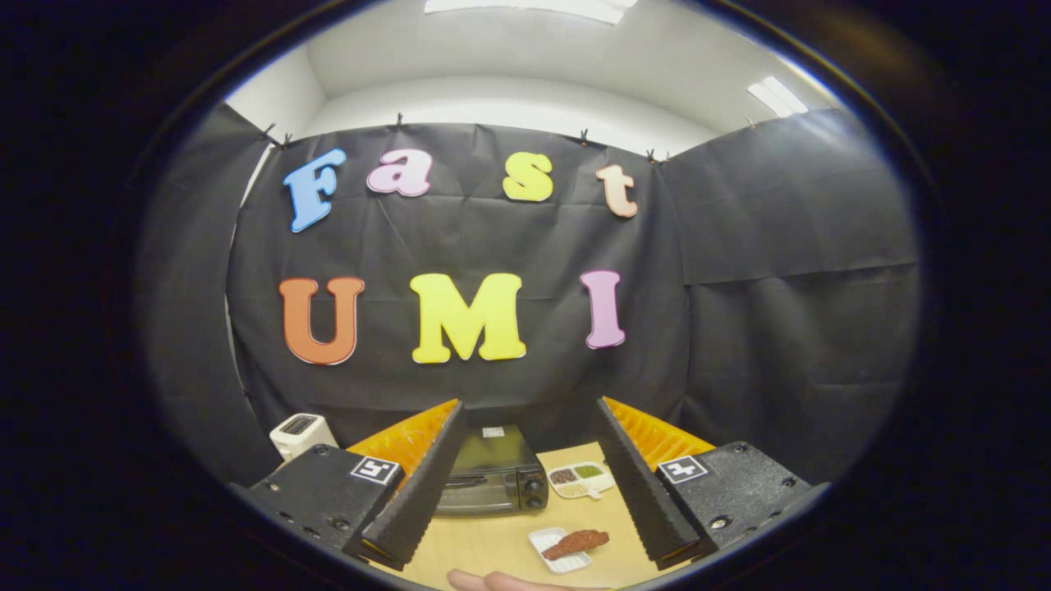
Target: Open the toaster oven, put the food inside, and close the toaster oven door.
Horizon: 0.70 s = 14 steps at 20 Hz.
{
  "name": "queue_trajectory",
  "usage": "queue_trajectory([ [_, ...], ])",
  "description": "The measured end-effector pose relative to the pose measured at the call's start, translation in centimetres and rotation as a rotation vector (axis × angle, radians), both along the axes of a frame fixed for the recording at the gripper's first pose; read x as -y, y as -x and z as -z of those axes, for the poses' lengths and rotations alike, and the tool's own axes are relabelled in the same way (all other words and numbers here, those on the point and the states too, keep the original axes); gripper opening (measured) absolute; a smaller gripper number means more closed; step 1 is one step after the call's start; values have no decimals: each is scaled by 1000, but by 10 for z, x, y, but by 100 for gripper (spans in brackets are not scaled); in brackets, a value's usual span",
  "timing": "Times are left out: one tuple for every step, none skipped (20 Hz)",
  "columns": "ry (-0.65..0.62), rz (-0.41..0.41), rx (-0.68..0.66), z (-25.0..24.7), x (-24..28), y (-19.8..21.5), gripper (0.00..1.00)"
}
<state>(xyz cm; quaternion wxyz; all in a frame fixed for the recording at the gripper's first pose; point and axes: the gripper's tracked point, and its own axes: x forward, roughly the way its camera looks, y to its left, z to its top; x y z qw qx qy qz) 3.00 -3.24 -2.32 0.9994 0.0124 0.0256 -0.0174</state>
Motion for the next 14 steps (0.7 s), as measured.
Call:
queue_trajectory([
  [-1,-2,-3,2,2,-3,99],
  [-3,-6,-1,3,2,-9,99],
  [-8,-19,4,4,0,-16,99],
  [-12,-40,8,7,-6,-22,99],
  [-18,-66,6,12,-11,-30,99],
  [-25,-88,-1,20,-16,-40,99],
  [-30,-97,-15,30,-19,-53,99],
  [-35,-96,-36,43,-21,-66,99],
  [-38,-92,-63,57,-25,-80,99],
  [-38,-89,-90,72,-29,-94,99],
  [-28,-96,-119,86,-37,-110,99],
  [-14,-95,-148,103,-42,-126,100],
  [0,-103,-183,119,-50,-144,100],
  [23,-120,-216,135,-62,-160,99],
])
